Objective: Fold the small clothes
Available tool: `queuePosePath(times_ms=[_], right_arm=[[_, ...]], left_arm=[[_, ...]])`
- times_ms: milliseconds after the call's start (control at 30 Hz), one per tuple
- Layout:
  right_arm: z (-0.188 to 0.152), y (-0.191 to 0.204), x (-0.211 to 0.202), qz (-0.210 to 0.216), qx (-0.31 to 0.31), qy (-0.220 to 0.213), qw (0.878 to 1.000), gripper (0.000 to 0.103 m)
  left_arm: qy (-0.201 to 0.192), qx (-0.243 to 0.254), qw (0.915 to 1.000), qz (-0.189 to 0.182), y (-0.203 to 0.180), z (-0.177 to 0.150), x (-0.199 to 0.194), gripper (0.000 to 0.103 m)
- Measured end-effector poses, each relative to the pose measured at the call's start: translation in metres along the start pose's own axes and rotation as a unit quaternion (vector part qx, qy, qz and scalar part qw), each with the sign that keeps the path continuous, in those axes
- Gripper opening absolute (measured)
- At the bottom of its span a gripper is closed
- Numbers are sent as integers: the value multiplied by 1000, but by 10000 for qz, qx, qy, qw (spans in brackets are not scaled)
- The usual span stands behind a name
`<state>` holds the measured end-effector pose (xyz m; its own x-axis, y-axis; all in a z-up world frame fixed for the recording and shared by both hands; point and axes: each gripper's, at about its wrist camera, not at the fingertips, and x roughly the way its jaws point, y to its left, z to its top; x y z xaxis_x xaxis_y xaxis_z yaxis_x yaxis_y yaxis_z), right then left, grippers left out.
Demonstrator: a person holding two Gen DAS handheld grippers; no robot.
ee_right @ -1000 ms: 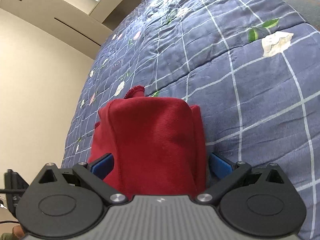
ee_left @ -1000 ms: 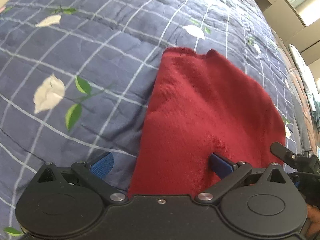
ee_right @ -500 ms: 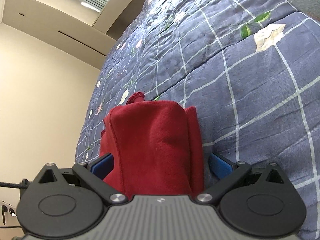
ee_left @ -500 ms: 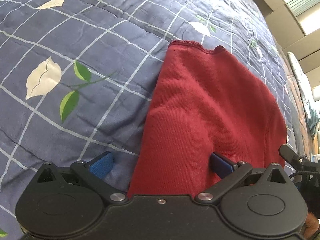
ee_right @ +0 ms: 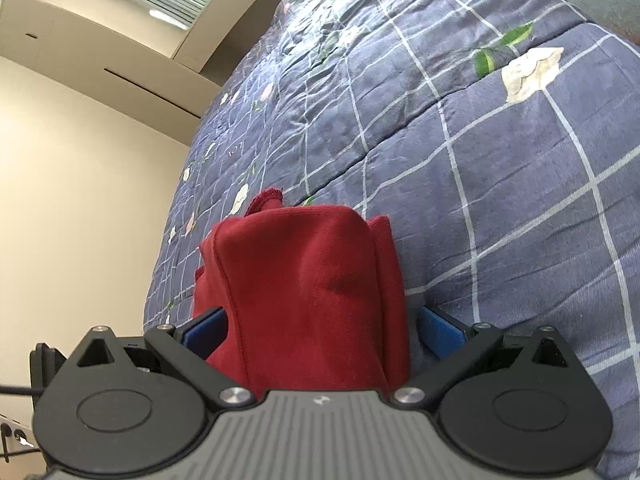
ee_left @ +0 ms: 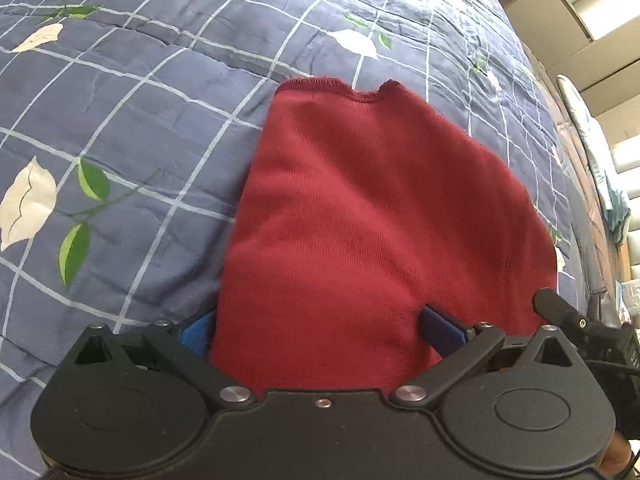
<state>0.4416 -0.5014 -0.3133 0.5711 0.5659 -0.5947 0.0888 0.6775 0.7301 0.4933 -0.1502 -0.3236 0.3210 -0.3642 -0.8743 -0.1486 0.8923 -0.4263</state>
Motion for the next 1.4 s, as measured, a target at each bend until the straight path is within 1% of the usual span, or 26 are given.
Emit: queuePosePath(times_ms=[67,167,200,267,333,367,433,467,533,567,633,667,733,767,867,933,967,1000,1033,1200,1333,1400], right_arm=[[2,0,0,-38,69,17,10000,103],[1,7,0,-226,205,-27,9995,103],[0,9,0,-330,222,-56,9992,101],[-2,17,0,-577,196,-115,9981,93],[-7,23,0,-718,150,-174,9972,82],[-10,26,0,-767,158,-218,9967,80],[-14,30,0,-837,186,-305,9958,71],[-16,31,-1,-886,210,-359,9952,68],[-20,35,-2,-928,264,-447,9943,58],[-22,37,-2,-942,281,-480,9940,55],[-26,44,-2,-974,263,-549,9934,45],[-29,48,-3,-1007,232,-590,9929,43],[-34,54,-5,-1071,206,-671,9918,38],[-36,57,-6,-1088,223,-717,9912,37],[-41,66,-11,-1089,273,-861,9899,33],[-43,73,-12,-1120,237,-953,9888,33],[-44,77,-12,-1110,211,-987,9887,32],[-46,80,-12,-1094,175,-1014,9887,32],[-47,83,-12,-1088,132,-1031,9886,31],[-49,100,-12,-1019,-16,-1073,9890,30],[-52,113,-7,-847,-52,-1023,9911,30],[-53,121,-2,-757,-94,-974,9923,29]], left_arm=[[21,-61,10000,-50,2,0,-1,102],[66,-24,9999,-134,3,0,-3,102],[98,13,9998,-189,3,1,-3,101],[145,109,9994,-282,2,1,-4,100],[176,165,9991,-362,2,3,-7,97],[184,172,9988,-422,3,3,-9,97],[192,179,9982,-534,4,5,-12,93],[200,186,9979,-586,4,6,-15,92],[207,216,9972,-687,4,7,-19,85],[214,249,9969,-717,4,8,-21,83],[227,331,9965,-729,5,9,-27,76],[234,362,9961,-767,5,10,-29,76],[216,415,9943,-958,6,10,-36,76],[211,454,9936,-1012,6,10,-38,75],[196,587,9922,-1083,5,11,-46,66],[198,601,9917,-1118,7,12,-49,54],[204,612,9916,-1122,8,13,-51,51],[216,629,9916,-1105,9,15,-52,46],[235,635,9915,-1111,10,16,-53,44],[257,557,9893,-1325,17,20,-61,40],[135,396,9877,-1505,22,26,-73,39],[75,364,9874,-1538,25,30,-80,38]])
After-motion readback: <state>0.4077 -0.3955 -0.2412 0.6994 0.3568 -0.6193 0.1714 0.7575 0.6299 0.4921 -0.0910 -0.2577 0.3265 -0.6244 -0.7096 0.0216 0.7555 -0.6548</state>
